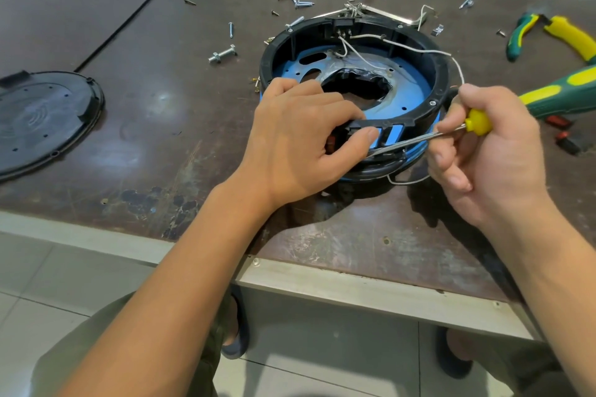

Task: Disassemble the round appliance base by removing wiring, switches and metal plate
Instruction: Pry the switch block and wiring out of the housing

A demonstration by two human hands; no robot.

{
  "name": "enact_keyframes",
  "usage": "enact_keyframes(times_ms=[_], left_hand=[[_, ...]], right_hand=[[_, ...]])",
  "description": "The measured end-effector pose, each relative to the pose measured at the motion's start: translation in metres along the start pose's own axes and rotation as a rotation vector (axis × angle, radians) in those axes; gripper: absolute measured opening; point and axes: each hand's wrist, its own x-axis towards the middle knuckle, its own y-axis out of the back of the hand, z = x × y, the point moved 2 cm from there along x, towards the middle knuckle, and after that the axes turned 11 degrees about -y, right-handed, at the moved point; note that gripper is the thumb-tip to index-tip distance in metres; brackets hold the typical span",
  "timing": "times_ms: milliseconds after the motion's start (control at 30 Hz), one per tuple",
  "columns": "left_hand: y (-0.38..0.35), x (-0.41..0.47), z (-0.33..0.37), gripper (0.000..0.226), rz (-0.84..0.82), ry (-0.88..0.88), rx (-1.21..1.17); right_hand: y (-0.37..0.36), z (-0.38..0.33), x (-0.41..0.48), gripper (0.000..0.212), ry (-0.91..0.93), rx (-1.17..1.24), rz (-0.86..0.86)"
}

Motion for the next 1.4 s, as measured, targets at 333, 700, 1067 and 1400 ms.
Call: enact_keyframes(times_ms=[333, 700, 1067, 1400], left_hand=[[0.001, -0.001, -0.002, 0.034, -0.016, -0.027, -0.009], [0.0, -0.001, -0.003, 0.038, -0.026, -0.027, -0.01], [0.004, -0.002, -0.006, 0.041, -0.094, -0.063, -0.059], [0.003, -0.003, -0.009, 0.042, -0.095, -0.043, -0.081]], right_hand=[[-0.001, -0.008, -0.004, 0.051, 0.15, 0.098, 0.07], [0.0, -0.011, -0.001, 0.047, 0.056, 0.08, -0.033], [0.003, -0.011, 0.005, 0.046, -0.09, 0.069, -0.146], [0.001, -0.012, 0.001, 0.048, 0.039, 0.156, -0.139]])
